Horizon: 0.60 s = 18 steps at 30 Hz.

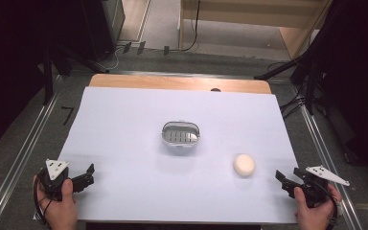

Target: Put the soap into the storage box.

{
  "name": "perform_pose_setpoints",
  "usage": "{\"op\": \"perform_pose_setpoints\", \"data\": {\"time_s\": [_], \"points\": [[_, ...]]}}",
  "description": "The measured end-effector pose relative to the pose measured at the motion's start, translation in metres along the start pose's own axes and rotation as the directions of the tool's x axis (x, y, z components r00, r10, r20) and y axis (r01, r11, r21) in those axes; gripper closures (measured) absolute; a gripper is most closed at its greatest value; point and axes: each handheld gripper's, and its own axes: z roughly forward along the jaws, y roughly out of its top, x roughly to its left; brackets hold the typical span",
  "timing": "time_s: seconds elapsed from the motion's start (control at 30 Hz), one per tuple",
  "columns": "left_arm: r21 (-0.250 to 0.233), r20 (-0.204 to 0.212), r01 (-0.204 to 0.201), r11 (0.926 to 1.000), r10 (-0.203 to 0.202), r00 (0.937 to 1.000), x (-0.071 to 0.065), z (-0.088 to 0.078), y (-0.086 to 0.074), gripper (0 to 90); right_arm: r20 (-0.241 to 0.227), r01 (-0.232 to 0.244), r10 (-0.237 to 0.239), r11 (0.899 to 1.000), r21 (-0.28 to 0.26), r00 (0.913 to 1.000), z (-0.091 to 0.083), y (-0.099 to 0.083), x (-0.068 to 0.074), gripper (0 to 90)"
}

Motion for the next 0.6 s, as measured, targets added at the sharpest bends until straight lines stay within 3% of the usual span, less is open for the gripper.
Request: {"op": "perform_pose_setpoints", "data": {"time_s": [0.03, 0.4, 0.6], "points": [[-0.001, -0.001, -0.002, 1.0, 0.002, 1.0, 0.0, 0.0, 0.0, 0.1, -0.03, 0.018, -0.018, 1.0, 0.0, 0.9994, -0.001, 0.002, 0.004, 24.3], [-0.001, -0.001, 0.001, 1.0, -0.001, 1.0, 0.0, 0.0, 0.0, 0.1, -0.072, 0.101, -0.097, 0.993, 0.055, 0.9926, 0.008, 0.01, 0.028, 20.3], [-0.002, 0.0, -0.001, 1.0, 0.001, 1.0, 0.0, 0.0, 0.0, 0.1, -0.097, 0.114, -0.106, 0.991, 0.072, 0.9896, 0.01, 0.01, 0.035, 19.4]]}}
